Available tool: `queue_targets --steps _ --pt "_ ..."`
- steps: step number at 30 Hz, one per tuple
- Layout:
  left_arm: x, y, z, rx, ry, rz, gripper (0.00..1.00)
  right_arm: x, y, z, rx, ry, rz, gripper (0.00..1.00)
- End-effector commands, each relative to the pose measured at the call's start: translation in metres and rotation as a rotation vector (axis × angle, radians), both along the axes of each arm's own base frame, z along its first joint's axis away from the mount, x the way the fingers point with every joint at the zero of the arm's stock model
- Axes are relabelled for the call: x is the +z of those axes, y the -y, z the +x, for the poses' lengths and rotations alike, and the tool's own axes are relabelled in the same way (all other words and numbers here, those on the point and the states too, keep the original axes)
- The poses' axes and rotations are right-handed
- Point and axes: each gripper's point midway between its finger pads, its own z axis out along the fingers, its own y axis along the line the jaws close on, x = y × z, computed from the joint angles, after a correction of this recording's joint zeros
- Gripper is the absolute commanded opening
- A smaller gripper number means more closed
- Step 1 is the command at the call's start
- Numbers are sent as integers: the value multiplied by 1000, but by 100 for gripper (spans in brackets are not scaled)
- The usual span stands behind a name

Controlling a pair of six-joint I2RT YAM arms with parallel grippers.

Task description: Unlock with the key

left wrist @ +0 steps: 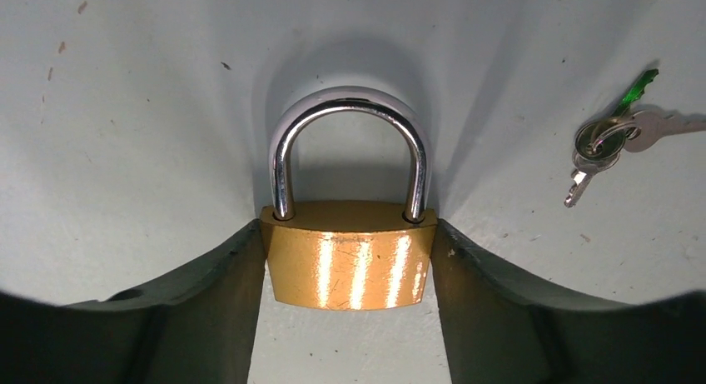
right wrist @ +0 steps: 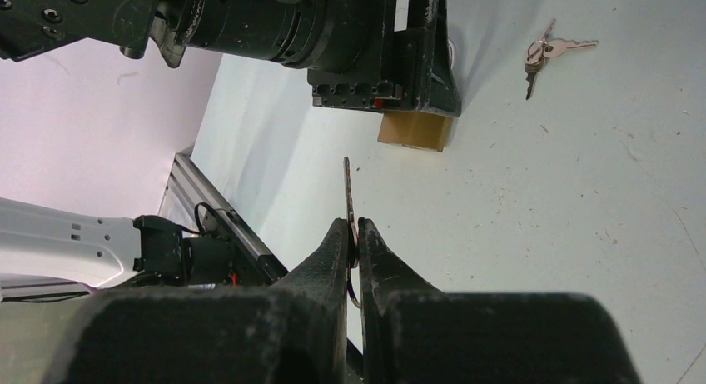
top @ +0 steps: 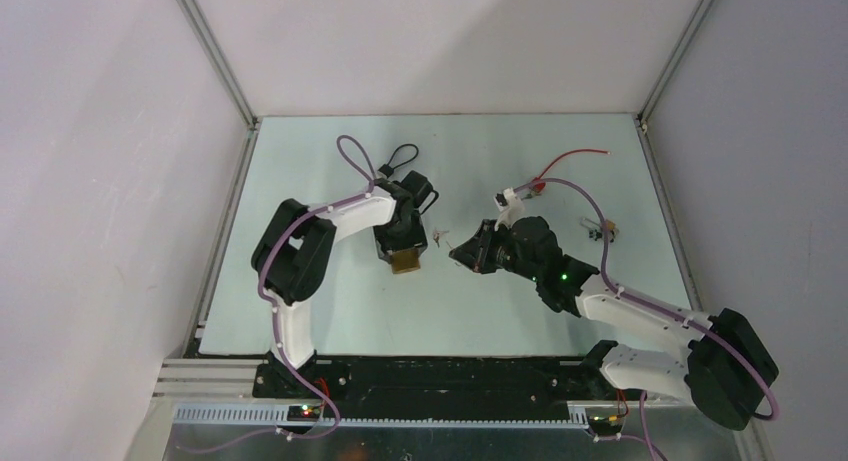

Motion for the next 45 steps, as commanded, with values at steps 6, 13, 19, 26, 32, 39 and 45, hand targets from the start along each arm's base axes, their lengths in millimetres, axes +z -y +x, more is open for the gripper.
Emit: queue_targets --steps 6,13,19,26,32,39,45 --pt "18 -1 5 112 14 -63 36 9 -9 1 21 57 16 0" --pt "86 -2 21 238 126 -251 21 11 -19 0 54 76 41 0" --pt "140 6 27 265 220 -381 17 11 -29 0 72 76 69 0" --pt "173 6 16 300 264 -469 11 22 -46 5 78 115 142 0" --pt "186 3 11 331 292 -502 10 25 -61 10 67 144 192 0" --pt "191 1 9 328 305 -508 11 18 -74 12 79 129 220 0" --pt "191 1 7 327 302 -512 11 19 -79 14 89 139 235 0"
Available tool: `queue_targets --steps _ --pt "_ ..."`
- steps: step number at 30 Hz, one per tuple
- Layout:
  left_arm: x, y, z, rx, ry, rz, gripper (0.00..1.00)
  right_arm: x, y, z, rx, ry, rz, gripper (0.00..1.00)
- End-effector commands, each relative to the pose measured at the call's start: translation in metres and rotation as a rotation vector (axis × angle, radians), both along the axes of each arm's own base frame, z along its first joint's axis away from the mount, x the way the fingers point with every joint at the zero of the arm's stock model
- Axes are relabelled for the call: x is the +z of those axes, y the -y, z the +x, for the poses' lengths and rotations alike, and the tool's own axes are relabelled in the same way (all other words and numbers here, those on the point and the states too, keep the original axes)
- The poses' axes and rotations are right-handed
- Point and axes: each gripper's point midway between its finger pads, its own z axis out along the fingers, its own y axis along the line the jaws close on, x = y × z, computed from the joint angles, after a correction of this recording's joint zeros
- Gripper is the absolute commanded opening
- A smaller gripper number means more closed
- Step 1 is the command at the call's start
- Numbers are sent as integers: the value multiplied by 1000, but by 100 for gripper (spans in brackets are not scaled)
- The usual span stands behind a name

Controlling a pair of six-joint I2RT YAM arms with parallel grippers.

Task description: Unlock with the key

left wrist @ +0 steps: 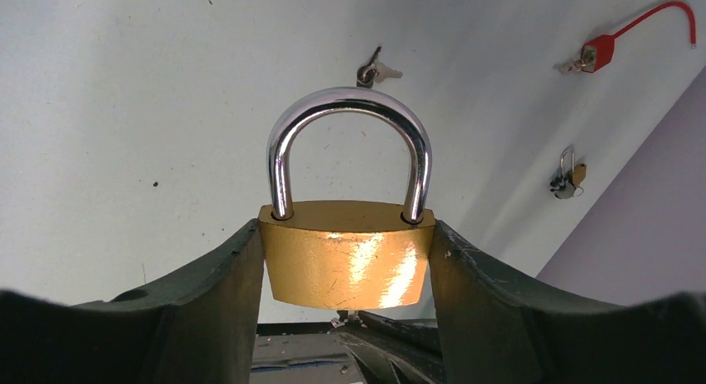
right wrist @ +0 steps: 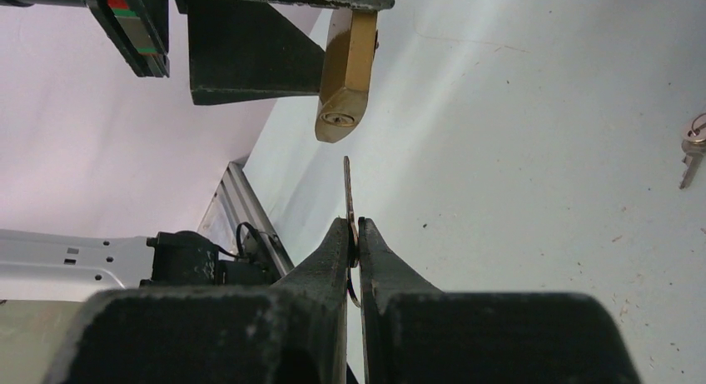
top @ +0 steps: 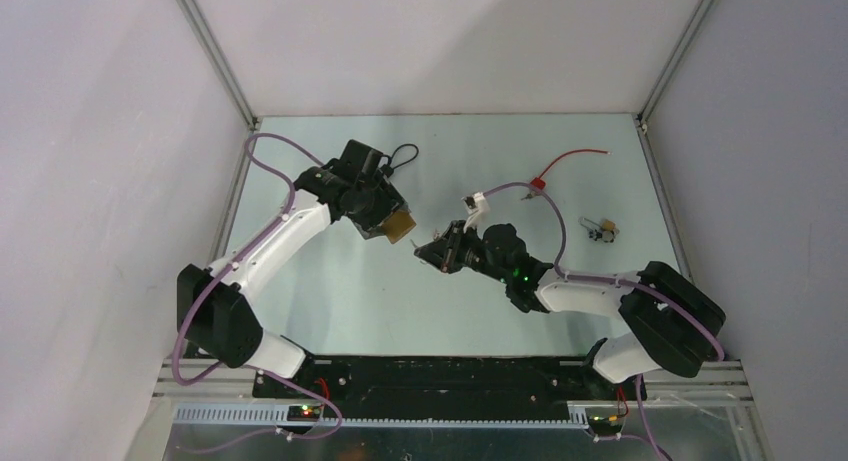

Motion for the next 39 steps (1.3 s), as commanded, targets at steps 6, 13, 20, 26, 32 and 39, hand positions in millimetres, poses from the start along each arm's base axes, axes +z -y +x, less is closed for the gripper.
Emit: queue_targets --steps 6,13,20,26,32,39 --pt "31 6 0 8 77 -86 11 28 -15 9 8 68 93 0" --pt "32 6 -1 4 81 -88 11 32 -18 12 6 78 108 0" --pt "32 7 -2 -1 77 -91 11 33 -20 14 6 81 110 0" --pt "31 7 -3 -3 74 -93 11 35 -22 16 5 85 113 0" --pt "31 8 -4 -7 72 -98 11 33 -21 19 -7 81 110 0" --pt "32 9 -5 -11 77 -95 11 30 -19 24 -22 57 113 0"
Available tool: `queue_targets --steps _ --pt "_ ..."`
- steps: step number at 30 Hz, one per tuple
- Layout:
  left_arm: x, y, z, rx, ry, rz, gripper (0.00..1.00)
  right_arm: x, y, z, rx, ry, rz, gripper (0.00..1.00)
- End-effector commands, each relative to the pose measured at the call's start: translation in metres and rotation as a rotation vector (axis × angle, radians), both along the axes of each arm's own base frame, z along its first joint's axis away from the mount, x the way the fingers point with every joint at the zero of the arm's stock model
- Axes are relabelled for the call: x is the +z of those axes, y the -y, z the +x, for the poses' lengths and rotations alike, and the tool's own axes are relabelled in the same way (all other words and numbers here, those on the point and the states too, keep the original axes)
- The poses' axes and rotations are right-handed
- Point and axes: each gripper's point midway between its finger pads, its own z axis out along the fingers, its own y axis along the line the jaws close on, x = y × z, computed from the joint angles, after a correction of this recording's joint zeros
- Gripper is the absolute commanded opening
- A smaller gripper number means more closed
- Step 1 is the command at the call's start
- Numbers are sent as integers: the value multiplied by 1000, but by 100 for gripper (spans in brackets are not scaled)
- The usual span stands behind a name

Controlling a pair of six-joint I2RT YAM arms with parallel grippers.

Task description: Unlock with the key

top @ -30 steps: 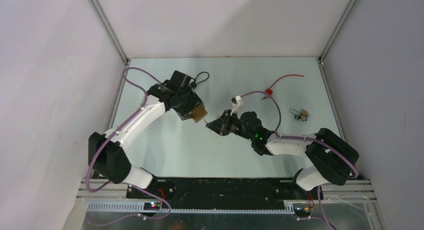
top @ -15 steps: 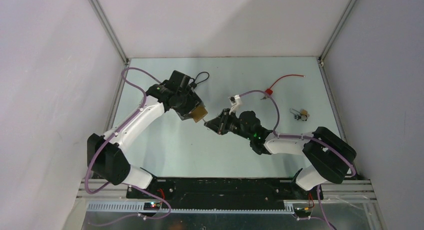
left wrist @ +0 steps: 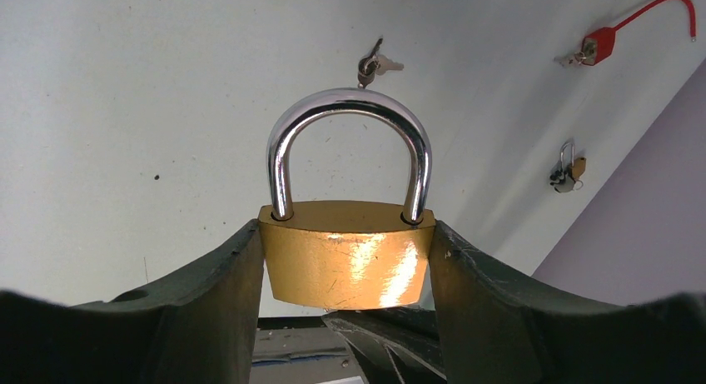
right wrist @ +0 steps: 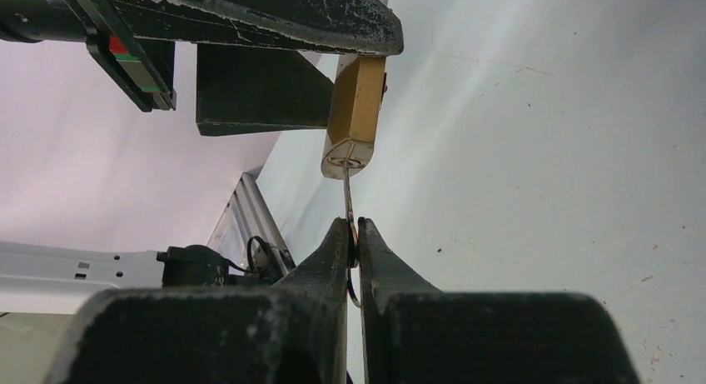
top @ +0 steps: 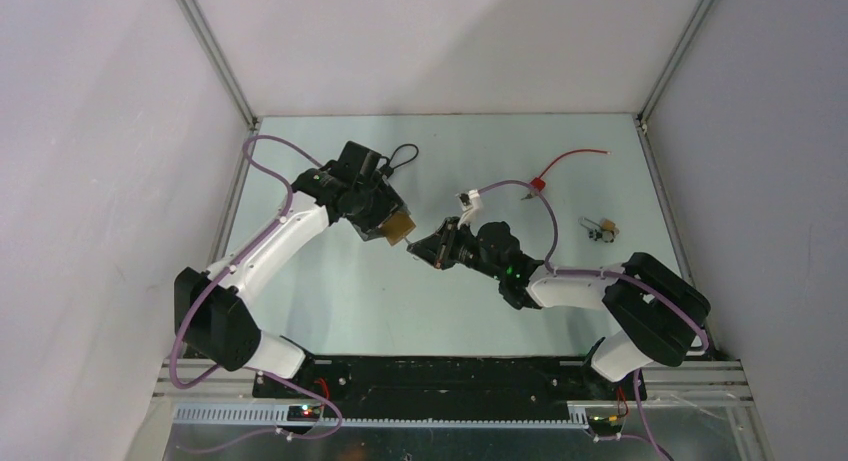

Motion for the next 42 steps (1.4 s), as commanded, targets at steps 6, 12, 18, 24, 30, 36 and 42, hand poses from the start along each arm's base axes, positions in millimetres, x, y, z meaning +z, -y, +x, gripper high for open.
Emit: queue_targets --steps 6,12,18,24,30,36,42 --pt "34 9 0 -7 97 -80 11 21 -2 16 -32 1 64 0" --pt "38 5 2 -10 139 -41 10 23 0 17 -26 -16 80 0" --pt "43 7 1 -35 195 20 10 30 -1 19 -24 -3 79 0" --pt "39 8 -3 -36 192 28 10 35 -1 21 -29 44 76 0" --pt "43 16 -9 -47 170 -25 10 38 -1 23 -35 147 60 0" --pt "46 23 -16 -71 149 -69 10 46 -3 27 -34 236 76 0" --pt "41 26 -24 -87 135 -75 10 56 -2 32 -50 288 103 0"
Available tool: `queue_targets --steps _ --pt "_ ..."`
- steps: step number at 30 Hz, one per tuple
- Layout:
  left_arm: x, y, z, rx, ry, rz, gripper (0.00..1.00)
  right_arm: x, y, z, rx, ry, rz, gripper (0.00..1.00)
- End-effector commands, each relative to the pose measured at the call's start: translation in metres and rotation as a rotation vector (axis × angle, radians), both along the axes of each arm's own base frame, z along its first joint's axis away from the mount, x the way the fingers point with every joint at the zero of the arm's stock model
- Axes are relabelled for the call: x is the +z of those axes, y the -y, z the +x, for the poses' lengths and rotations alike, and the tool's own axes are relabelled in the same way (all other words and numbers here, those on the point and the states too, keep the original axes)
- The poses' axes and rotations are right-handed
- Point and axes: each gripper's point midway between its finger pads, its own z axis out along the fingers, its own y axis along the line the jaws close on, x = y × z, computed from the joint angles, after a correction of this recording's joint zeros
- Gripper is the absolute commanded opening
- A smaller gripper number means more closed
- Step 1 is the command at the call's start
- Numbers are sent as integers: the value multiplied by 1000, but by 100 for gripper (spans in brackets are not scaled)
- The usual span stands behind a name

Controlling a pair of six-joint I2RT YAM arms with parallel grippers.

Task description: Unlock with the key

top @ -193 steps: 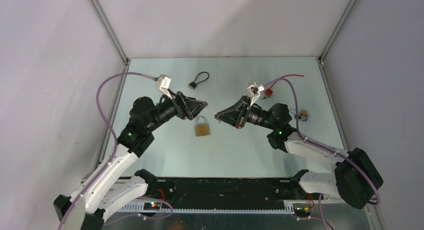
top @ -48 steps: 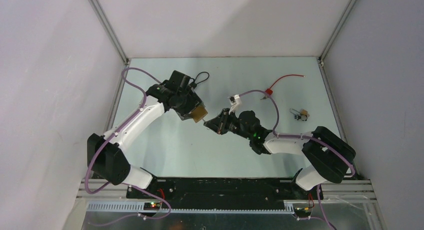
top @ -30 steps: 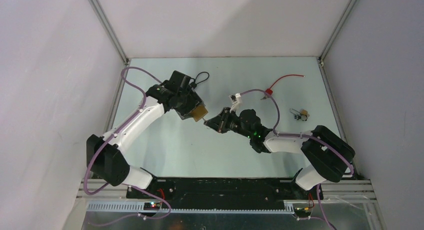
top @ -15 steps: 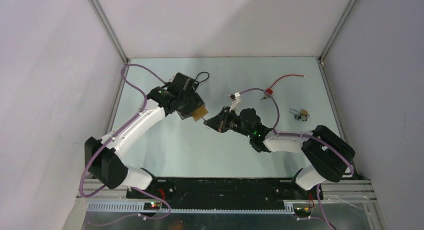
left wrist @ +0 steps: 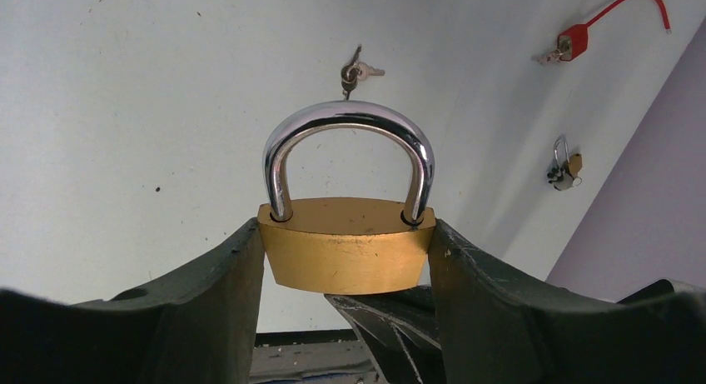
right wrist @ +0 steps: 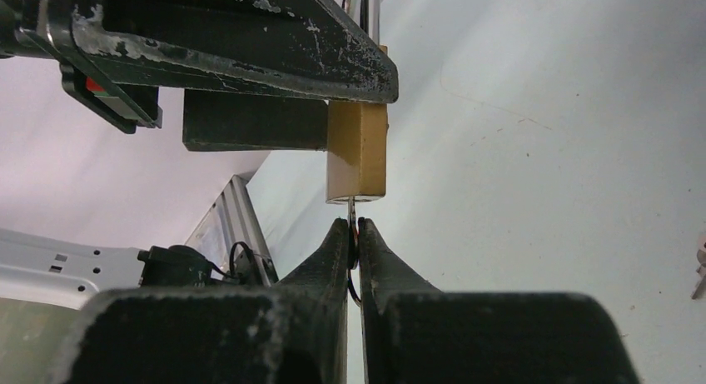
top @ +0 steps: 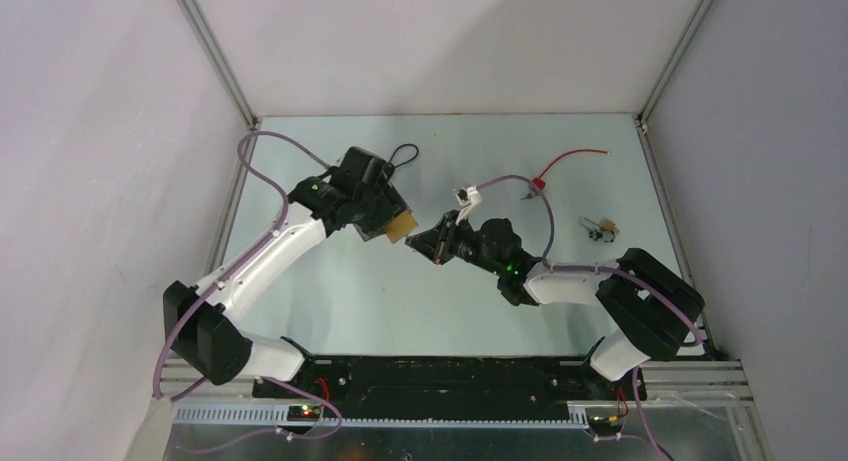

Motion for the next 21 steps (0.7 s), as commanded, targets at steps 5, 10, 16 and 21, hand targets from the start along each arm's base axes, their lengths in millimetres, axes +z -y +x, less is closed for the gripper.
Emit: queue_targets --steps 5,10,16,21 --pt "22 24 -21 -86 25 -98 10 53 0 30 -80 181 108 0" --pt "45 32 -15 -105 80 -133 10 59 -2 34 -85 218 105 0" --pt "37 34 -19 -138 94 -136 9 76 2 36 -45 216 166 0" --pt "56 47 -20 -214 186 -228 5 90 7 25 75 134 260 0"
